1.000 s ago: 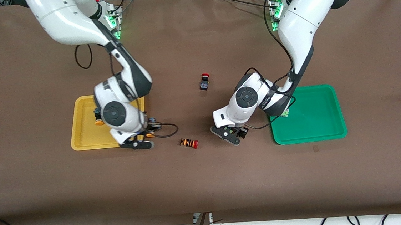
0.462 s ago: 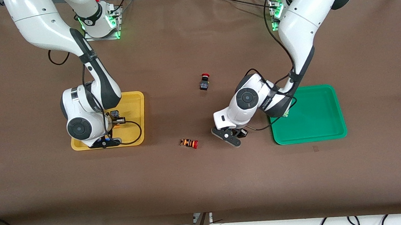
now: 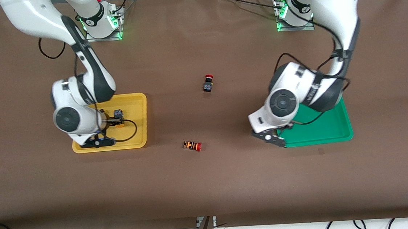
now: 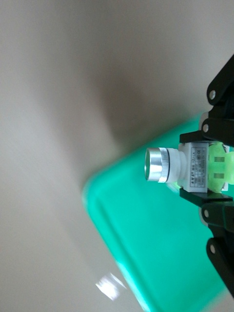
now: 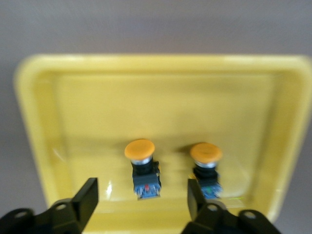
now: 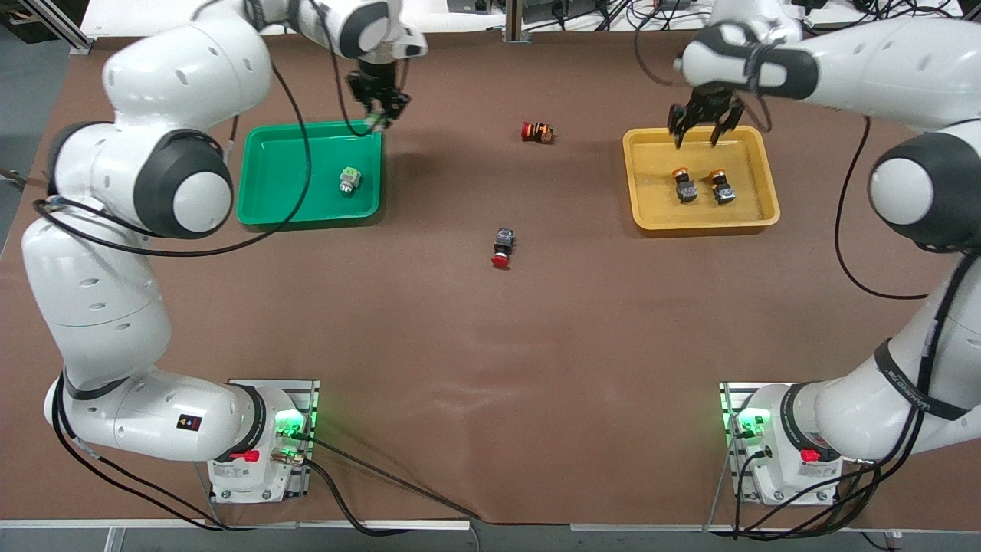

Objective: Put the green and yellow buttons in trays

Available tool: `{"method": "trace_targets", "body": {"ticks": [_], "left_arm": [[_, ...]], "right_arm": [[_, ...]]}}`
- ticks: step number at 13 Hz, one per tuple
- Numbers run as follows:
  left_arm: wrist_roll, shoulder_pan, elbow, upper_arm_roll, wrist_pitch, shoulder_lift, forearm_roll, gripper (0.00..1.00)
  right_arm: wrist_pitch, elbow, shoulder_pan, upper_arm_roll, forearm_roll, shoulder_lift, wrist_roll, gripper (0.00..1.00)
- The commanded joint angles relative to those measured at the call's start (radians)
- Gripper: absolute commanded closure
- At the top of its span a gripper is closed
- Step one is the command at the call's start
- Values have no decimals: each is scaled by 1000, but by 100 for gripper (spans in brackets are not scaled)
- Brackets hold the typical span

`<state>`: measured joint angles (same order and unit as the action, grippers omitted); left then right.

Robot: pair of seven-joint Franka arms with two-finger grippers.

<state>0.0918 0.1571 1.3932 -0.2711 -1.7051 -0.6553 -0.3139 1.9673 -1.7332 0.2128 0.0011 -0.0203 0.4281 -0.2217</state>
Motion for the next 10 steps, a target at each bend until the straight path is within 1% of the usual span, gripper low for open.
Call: {"method": "trace_targets", "body": {"ticks": [1,3,4,5,6,7,9,10], "left_arm": [[-73,-129,84,9,84,-6,-82,100],[-118,-249,128,0,44,-23,-88,100],[-122,-284,174,-10,-18,-21,-82,100],[-127,-297,234,-14,-103,-17,-82,98],[-124,-298,277,-14,-182,-10,-77,64],[-115,-298,279,-25,-200,-1,-74,1],[-126,-297,273,-57,-194,87,-73,0],[-123,-297,265,-83,-162,147,-71,0]], "right_arm": [[-199,113,-46,10,2,-134,16,0],[-400,272,-59,11,2,-152,15,0],[-431,279,-61,11,2,-199,10,0],[-442,267,-64,13,2,-245,10,0],[-443,249,-64,19,0,-282,10,0],[-436,221,-67,23,-4,-314,13,0],[-461,210,-72,25,0,-379,36,0],[-458,208,-91,25,0,-400,35,0]]}}
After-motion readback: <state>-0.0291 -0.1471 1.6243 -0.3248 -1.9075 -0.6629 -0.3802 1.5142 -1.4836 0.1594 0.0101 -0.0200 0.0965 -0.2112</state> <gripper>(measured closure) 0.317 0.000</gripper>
